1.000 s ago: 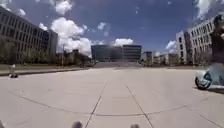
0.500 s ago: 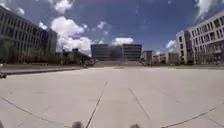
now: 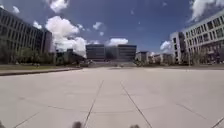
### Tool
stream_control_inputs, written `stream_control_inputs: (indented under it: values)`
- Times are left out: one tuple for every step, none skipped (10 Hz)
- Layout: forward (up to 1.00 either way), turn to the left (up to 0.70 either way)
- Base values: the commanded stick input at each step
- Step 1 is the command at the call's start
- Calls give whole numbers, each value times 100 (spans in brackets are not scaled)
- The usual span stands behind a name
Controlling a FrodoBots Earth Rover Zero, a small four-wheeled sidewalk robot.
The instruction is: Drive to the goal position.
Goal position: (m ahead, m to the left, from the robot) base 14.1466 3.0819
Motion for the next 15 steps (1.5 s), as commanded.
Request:
stream_control_inputs:
  values:
    - [70,0]
    - [70,0]
    - [70,0]
    - [70,0]
    - [70,0]
    - [70,0]
    - [70,0]
    - [70,0]
    - [70,0]
    - [70,0]
    - [70,0]
    - [70,0]
    - [70,0]
    - [70,0]
    - [70,0]
